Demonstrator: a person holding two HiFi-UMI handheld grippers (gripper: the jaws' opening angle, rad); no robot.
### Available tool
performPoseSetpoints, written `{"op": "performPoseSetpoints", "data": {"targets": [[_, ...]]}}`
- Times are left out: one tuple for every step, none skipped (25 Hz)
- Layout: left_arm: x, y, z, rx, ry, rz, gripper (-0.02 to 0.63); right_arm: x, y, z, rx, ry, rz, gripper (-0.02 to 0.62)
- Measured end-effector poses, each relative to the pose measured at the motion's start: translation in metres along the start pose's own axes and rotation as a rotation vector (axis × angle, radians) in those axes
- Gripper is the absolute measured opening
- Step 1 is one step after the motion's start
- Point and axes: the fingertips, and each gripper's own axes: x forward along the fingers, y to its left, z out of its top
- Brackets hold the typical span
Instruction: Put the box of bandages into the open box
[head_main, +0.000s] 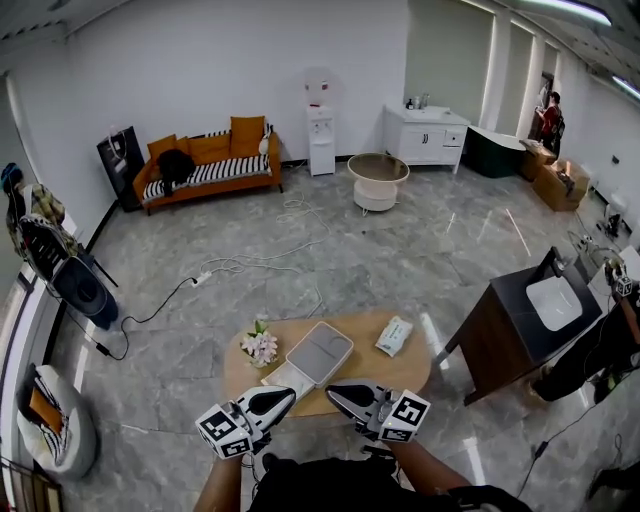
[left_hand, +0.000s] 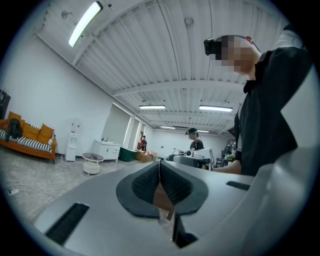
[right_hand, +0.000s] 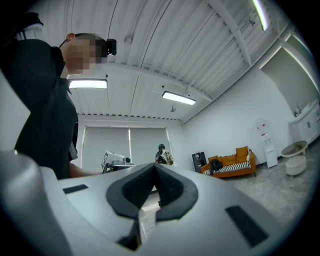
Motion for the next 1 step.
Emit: {"op": "performPoseSetpoints", "data": {"targets": [[0.0019, -0.0018, 0.0002, 0.011, 0.008, 0.000, 0.018, -0.0006, -0.0006, -0.0004, 0.003, -0.002, 0.003, 0.011]]}}
